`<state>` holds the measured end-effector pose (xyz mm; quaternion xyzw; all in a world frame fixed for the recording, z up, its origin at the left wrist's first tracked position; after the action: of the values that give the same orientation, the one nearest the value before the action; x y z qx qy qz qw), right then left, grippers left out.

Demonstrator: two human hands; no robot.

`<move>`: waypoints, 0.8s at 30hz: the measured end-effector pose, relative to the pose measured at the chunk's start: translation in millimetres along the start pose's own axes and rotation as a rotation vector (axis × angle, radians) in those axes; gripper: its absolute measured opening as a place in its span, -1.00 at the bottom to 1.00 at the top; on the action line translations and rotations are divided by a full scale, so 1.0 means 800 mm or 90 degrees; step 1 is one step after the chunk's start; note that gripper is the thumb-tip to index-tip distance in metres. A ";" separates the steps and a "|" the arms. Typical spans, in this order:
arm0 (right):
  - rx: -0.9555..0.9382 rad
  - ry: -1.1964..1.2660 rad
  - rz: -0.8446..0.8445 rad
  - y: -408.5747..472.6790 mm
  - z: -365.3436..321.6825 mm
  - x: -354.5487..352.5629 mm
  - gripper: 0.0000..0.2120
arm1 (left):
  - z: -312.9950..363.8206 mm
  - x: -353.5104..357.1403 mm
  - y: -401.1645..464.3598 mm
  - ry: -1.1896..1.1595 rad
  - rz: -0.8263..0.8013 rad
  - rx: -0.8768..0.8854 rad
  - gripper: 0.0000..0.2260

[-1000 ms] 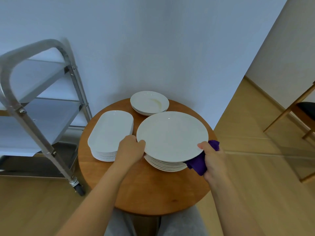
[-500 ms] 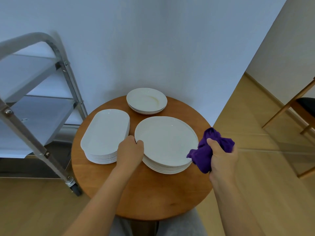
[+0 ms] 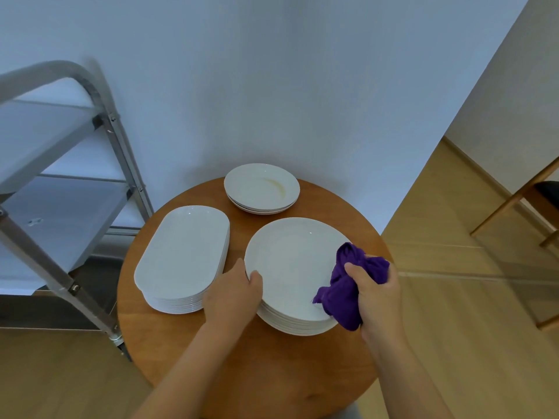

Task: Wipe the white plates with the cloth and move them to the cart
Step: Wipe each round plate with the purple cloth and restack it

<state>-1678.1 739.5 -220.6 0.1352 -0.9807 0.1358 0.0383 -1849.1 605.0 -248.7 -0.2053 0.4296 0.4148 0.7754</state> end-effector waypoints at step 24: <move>0.037 -0.090 -0.151 0.122 -0.035 0.142 -0.67 | 0.025 -0.011 0.267 0.023 -0.135 -0.071 -0.72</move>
<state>-1813.4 808.7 -205.8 0.2608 -0.9537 0.1488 -0.0189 -2016.6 736.3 -222.4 -0.2997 0.3955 0.3498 0.7946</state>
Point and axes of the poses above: each hand's wrist, its own y-axis towards the middle knuckle, its own x-axis out of the palm, z = x × y, the point moved 3 cm from there along y, towards the middle knuckle, and after that the axes turned 3 degrees about x, right-handed, at the moved point
